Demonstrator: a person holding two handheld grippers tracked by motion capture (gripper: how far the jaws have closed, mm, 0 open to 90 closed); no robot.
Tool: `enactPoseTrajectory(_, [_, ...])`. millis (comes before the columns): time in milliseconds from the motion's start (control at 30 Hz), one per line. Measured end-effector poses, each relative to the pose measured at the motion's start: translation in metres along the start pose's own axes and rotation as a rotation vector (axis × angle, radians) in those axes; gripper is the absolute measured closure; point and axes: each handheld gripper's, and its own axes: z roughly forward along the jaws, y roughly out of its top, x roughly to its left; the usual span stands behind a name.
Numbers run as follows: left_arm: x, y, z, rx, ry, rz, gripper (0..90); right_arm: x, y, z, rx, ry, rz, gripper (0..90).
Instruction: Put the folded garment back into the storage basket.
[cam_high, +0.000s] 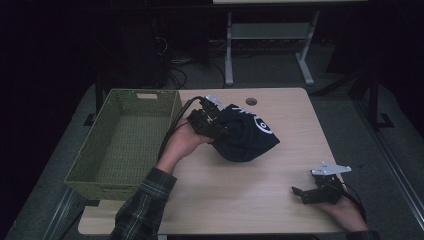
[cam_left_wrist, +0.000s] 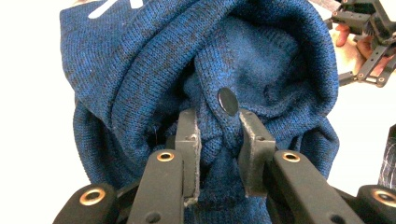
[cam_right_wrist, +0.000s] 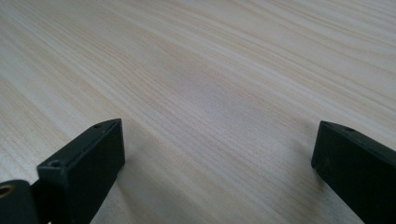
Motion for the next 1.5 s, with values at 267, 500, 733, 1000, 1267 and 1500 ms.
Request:
enactPoseTrajectory(267, [0.012,-0.004,-0.035,-0.029,0.06,-0.019,72.1,0.0,0.0,0.0,0.0,0.0,0.001,2.4])
enactPoseTrajectory(500, [0.023,-0.012,-0.068,-0.064,0.12,-0.047,72.0,0.0,0.0,0.0,0.0,-0.003,0.002,2.4])
enactPoseTrajectory(733, [0.036,-0.027,-0.098,-0.08,0.184,-0.082,72.0,0.0,0.0,0.0,-0.001,-0.005,0.002,2.3])
enactPoseTrajectory(1000, [0.051,-0.05,-0.127,-0.11,0.247,-0.145,72.0,-0.001,0.0,0.0,-0.001,-0.006,0.0,2.3])
enactPoseTrajectory(1267, [0.065,-0.077,-0.153,-0.138,0.317,-0.209,72.0,-0.001,0.0,0.0,-0.001,-0.006,0.0,2.4])
enactPoseTrajectory(1500, [0.076,-0.103,-0.169,-0.128,0.396,-0.265,72.0,-0.001,0.0,0.0,-0.001,-0.006,0.0,2.4])
